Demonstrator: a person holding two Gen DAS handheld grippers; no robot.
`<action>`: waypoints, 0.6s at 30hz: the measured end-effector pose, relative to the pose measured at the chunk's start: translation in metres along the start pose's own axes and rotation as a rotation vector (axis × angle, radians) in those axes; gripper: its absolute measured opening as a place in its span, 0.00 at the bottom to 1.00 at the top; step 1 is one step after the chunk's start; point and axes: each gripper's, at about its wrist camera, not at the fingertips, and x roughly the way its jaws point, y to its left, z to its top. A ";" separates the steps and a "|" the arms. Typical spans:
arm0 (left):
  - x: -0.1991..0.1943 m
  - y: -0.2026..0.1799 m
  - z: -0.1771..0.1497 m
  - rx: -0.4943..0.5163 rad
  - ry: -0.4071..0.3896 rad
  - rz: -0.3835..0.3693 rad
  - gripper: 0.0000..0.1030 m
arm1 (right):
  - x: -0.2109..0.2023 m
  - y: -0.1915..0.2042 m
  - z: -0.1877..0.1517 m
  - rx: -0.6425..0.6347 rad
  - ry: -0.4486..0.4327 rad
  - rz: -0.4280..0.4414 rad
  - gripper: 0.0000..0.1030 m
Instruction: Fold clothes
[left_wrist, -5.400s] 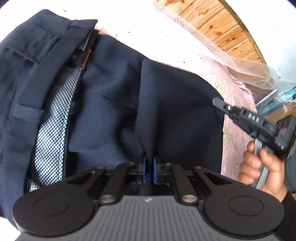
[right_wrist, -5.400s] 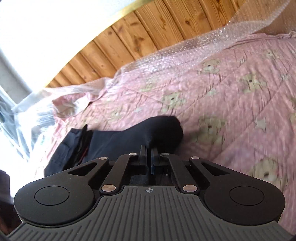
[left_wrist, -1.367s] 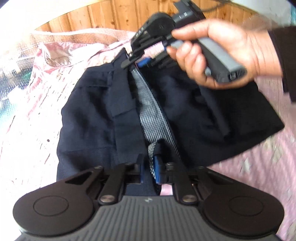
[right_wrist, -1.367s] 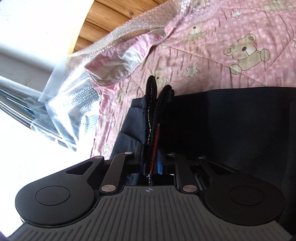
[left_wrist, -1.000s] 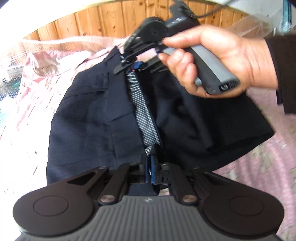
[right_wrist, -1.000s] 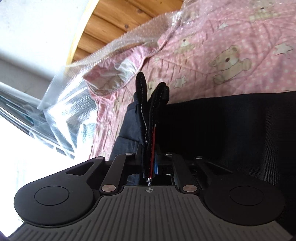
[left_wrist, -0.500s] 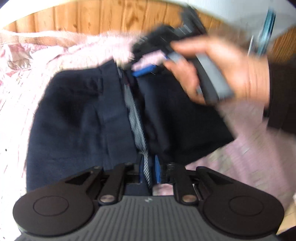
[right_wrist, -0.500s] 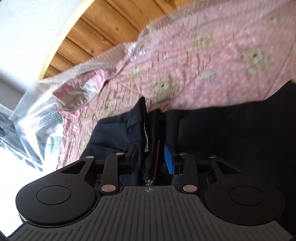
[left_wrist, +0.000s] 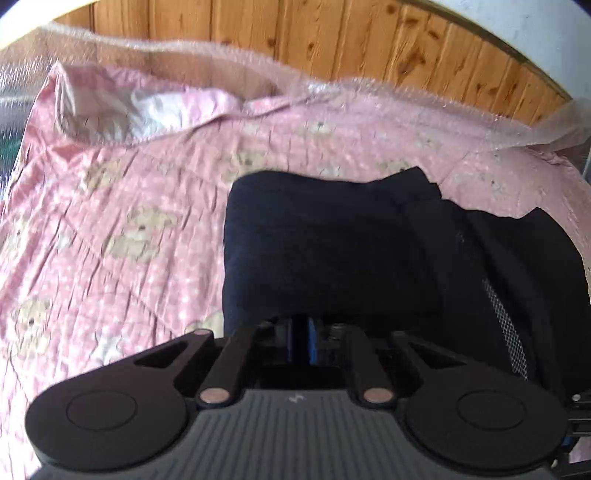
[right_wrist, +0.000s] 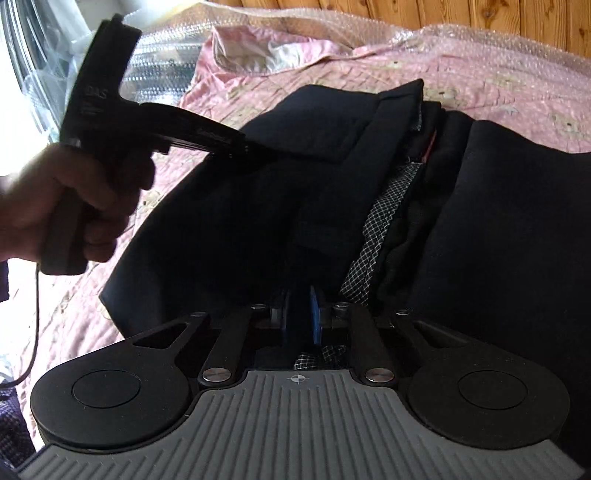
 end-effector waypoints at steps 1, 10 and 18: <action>-0.007 0.000 0.001 0.008 0.002 -0.002 0.09 | -0.008 0.001 0.002 0.013 0.001 -0.023 0.19; -0.017 -0.001 -0.028 -0.013 0.086 -0.081 0.13 | -0.029 -0.022 -0.023 0.178 0.015 -0.067 0.25; -0.059 -0.055 0.025 -0.011 0.047 -0.183 0.54 | -0.125 -0.137 -0.042 0.506 -0.175 -0.331 0.71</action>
